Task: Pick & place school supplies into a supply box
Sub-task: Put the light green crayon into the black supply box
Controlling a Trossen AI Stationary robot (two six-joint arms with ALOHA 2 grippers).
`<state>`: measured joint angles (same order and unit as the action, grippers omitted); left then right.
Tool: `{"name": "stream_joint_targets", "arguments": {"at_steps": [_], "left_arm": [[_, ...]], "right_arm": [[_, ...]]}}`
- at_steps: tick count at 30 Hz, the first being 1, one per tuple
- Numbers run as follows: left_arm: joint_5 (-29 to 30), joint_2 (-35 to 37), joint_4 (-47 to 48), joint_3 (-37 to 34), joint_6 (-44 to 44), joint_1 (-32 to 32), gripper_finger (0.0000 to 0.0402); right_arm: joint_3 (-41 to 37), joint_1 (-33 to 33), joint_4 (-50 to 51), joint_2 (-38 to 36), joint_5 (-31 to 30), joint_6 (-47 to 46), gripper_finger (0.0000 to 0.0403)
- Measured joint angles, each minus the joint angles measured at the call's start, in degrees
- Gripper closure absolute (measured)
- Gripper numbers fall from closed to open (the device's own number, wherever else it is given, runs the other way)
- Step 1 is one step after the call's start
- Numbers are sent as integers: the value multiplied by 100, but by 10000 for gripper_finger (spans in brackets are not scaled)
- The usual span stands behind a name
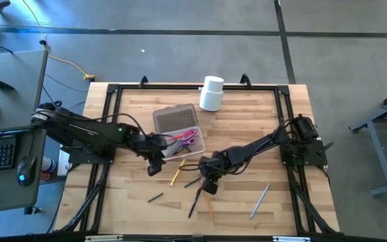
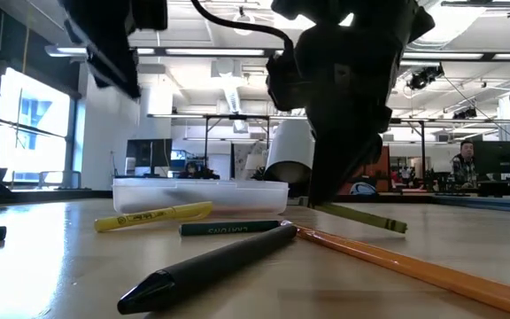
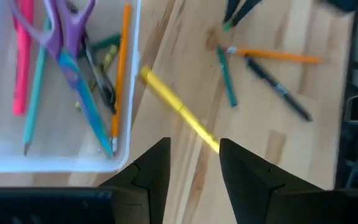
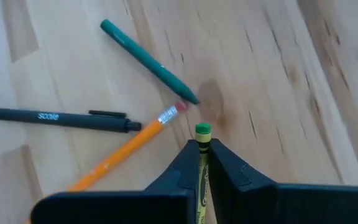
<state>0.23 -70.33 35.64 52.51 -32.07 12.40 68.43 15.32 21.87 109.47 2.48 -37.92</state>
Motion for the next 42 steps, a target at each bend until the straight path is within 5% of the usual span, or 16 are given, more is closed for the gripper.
{"name": "stream_joint_targets", "arguments": {"at_steps": [5,14,21,32,42], "left_arm": [[8,315,497,182,76,0,229],[320,631,1219,206,338,-2,229],[380,657,1394,197,336,0,229],[692,658,1382,197,334,-1,229],[741,658,1381,197,336,0,229]], "right_arm": [[118,-61,-6,-27,-397,709,401],[318,-290,-738,-39,-2162,1724,397],[326,-739,-1822,-39,-2413,2844,400],[563,-1095,-1832,-46,-2327,4003,399],[0,-1094,-2126,-46,-2046,3847,398]]}}
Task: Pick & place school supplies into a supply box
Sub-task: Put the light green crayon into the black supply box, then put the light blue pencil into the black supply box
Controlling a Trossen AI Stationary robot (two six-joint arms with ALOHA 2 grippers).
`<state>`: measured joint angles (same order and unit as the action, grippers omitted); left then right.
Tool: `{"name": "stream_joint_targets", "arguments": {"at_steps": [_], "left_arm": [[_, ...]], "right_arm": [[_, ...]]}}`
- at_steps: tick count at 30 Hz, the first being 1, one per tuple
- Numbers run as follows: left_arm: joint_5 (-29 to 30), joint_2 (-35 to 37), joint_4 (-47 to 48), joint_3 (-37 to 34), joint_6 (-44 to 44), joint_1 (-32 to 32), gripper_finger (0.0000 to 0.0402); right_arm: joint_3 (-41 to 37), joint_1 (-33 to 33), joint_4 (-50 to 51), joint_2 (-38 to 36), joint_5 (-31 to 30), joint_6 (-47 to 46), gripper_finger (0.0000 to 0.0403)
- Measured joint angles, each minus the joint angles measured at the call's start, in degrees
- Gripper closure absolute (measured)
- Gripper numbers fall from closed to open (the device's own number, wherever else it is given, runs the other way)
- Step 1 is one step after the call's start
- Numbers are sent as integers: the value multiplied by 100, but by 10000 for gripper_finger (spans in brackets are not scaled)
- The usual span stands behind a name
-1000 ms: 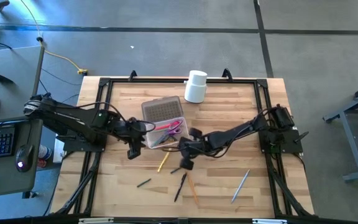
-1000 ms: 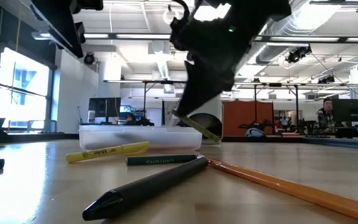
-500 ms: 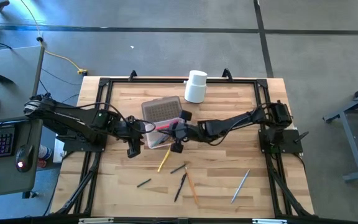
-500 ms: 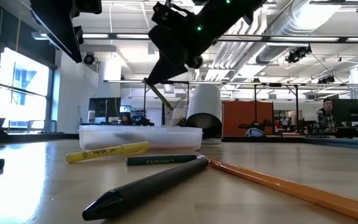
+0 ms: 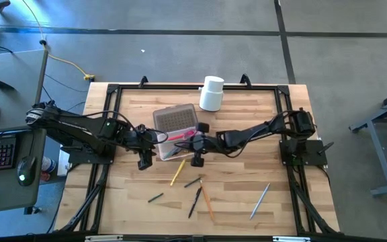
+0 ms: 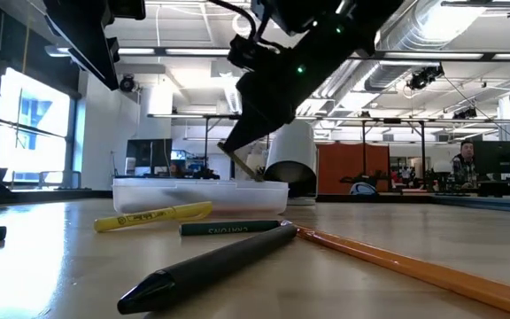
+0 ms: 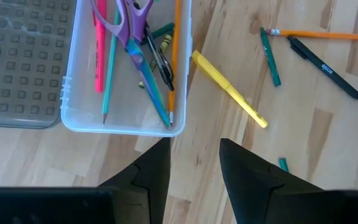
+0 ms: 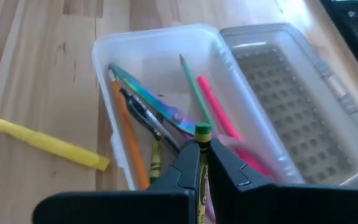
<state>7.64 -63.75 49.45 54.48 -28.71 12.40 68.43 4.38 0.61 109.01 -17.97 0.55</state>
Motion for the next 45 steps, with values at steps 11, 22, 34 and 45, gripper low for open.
{"name": "stream_joint_targets", "arguments": {"at_steps": [11,22,34,45], "left_arm": [[-1,-2,2,0,162,-2,229],[89,-18,-2,0,297,-2,229],[109,-20,-2,0,295,-2,229],[107,-20,13,0,293,-2,229]], "right_arm": [[-585,-36,-315,0,62,-57,397],[-759,-61,-497,0,194,-474,334],[-83,252,-324,-208,407,-459,298],[314,1373,402,-264,3000,-1796,305]]}}
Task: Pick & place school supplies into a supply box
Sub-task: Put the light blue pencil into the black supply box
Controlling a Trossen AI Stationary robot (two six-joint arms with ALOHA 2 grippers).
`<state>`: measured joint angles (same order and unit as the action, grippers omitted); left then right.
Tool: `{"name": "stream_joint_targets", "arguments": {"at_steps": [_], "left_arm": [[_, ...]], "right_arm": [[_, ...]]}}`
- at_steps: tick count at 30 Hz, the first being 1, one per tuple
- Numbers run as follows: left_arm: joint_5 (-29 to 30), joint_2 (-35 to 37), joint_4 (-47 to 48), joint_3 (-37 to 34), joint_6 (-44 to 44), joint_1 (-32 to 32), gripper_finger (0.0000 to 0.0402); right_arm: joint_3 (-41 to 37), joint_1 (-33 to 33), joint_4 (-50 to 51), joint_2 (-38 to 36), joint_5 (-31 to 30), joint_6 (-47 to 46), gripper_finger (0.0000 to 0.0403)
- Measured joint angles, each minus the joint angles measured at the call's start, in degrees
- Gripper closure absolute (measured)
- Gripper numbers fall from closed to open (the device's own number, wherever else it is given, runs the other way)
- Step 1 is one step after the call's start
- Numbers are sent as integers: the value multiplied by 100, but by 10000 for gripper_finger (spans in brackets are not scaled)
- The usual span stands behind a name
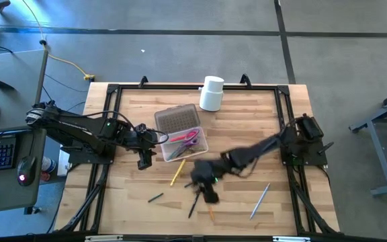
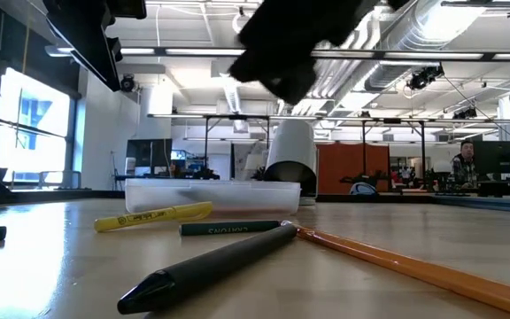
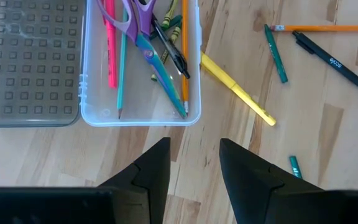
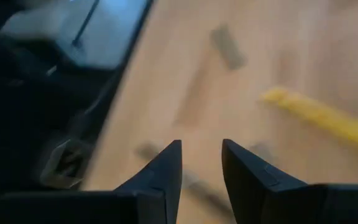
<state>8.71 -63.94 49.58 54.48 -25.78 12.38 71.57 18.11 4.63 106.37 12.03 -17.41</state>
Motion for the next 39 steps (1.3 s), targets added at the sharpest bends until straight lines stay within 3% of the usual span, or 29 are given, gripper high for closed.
{"name": "stream_joint_targets", "arguments": {"at_steps": [7,13,19,27,39], "left_arm": [[-29,0,-2,0,-6,0,229],[-39,0,-4,0,-10,0,229],[-37,0,-2,0,24,0,229],[-17,0,-4,0,48,0,229],[0,0,-15,0,155,0,229]], "right_arm": [[0,944,1625,0,9,-1787,296],[-7,1468,3813,0,342,-4599,298],[-7,1758,4786,2,1027,-7009,300],[-11,1974,5287,2,707,-8178,299],[-11,2454,5442,2,27,-8882,299]]}}
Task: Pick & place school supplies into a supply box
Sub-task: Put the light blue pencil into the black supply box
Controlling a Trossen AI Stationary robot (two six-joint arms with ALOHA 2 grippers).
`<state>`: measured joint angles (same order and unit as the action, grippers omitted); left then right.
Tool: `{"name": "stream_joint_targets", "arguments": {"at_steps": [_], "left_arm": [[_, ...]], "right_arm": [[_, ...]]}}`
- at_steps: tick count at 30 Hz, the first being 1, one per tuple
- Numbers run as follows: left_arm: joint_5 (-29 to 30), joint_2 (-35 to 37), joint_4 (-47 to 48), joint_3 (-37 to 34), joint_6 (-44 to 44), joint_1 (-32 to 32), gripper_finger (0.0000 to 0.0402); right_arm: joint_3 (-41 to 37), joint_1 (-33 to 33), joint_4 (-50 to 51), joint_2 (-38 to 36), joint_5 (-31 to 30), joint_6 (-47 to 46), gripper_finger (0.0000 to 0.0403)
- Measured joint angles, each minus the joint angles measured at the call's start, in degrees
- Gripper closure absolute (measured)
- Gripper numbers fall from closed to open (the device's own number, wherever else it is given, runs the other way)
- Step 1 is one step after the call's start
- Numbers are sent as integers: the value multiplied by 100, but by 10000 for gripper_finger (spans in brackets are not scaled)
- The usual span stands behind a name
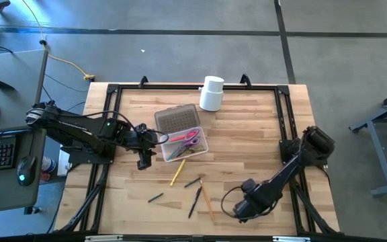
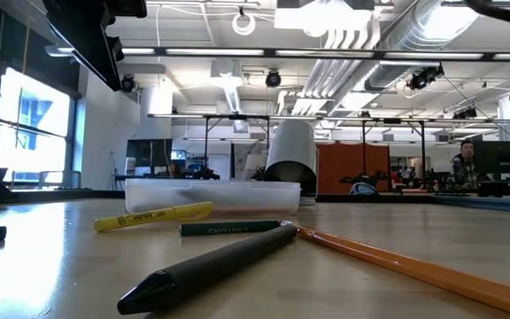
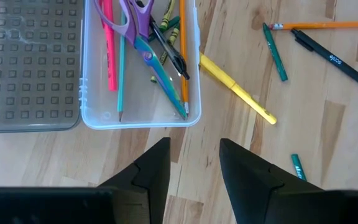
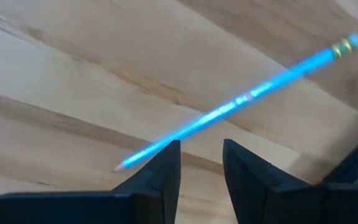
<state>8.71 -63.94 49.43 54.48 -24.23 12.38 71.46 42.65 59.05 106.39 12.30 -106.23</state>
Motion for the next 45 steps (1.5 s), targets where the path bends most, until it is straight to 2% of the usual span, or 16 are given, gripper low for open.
{"name": "stream_joint_targets", "arguments": {"at_steps": [6,9,17,22,29,36,40,45], "left_arm": [[0,0,0,0,-2,0,229],[-2,0,0,0,-2,0,229],[-4,0,-4,0,-3,1,229],[-4,0,-4,0,-4,0,229],[-34,2,0,0,197,0,229],[-29,2,2,0,201,0,229],[-24,2,0,0,207,1,229],[-26,2,2,-2,208,0,229]], "right_arm": [[0,254,-30,2,5,-1126,299],[0,251,-58,2,13,-1360,299],[-497,-61,-131,10,-15,-1414,299],[-1024,-189,-930,-9,547,-1550,299],[-1511,-194,-1527,-70,512,-1513,299],[-1499,-154,-1487,-74,-61,-1039,301],[-1499,-154,-1525,-74,-176,-928,320],[-1499,-157,-1671,-74,-380,-792,380]]}}
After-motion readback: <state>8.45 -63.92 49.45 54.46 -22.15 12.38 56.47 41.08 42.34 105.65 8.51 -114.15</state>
